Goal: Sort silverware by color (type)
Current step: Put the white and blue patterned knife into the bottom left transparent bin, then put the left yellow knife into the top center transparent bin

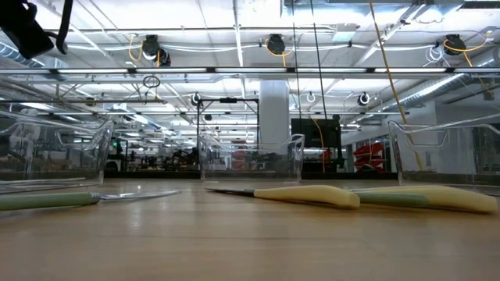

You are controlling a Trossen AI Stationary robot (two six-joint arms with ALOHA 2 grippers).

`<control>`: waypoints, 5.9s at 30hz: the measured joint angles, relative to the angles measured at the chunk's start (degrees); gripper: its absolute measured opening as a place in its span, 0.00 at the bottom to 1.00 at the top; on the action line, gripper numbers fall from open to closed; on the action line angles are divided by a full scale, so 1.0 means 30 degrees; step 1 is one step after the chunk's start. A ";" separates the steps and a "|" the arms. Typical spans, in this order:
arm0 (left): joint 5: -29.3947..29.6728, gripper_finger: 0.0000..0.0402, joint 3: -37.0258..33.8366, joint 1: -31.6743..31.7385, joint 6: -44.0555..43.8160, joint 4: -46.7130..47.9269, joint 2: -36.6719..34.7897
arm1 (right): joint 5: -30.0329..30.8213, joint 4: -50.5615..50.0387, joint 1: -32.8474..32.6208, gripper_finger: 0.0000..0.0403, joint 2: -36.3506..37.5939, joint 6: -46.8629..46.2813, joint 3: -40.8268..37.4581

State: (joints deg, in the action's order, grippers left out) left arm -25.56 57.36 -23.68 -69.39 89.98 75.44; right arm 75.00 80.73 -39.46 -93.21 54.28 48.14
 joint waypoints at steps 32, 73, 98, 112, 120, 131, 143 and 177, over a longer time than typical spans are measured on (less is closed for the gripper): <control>0.1193 0.18 -0.0015 0.0273 -0.0844 0.0049 0.4031 | 0.0045 0.0005 -0.0008 0.32 -0.0007 0.0276 -0.0007; 1.2532 0.36 0.5307 -0.1437 0.7209 0.0027 0.4606 | 0.2092 -0.0964 -0.0052 0.32 0.0007 -0.0244 0.0625; 2.8077 0.36 0.5729 -0.6326 1.4661 -1.3736 0.4875 | -1.0542 -3.0850 0.0688 0.32 -0.0035 -2.8581 0.6929; 2.7734 0.36 0.5435 -0.6085 1.4747 -1.4608 0.4875 | -1.6051 -3.4840 0.1572 0.32 -0.3648 -3.2198 0.6933; 2.7024 0.36 0.5442 -0.5522 1.3602 -1.4603 0.5099 | -1.6562 -3.3143 0.2502 0.32 -0.5241 -3.1657 0.6929; 2.6184 0.36 0.5435 -0.5363 1.3806 -1.4528 0.5989 | -1.7440 -3.2446 0.3095 0.32 -0.5836 -3.1520 0.6936; 2.5965 0.36 0.5428 -0.5362 1.4063 -1.4521 0.6252 | -1.6235 -3.4692 0.2993 0.32 -0.5894 -3.1099 0.9016; 2.5965 0.36 0.5435 -0.5362 1.3712 -1.4550 0.6260 | -1.7533 -3.4412 0.4327 0.31 -0.7696 -3.1992 0.9127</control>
State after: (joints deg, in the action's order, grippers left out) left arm 52.34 73.67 -39.77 -28.25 46.33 94.21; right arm 22.40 -22.51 -26.48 -116.30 -41.70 75.52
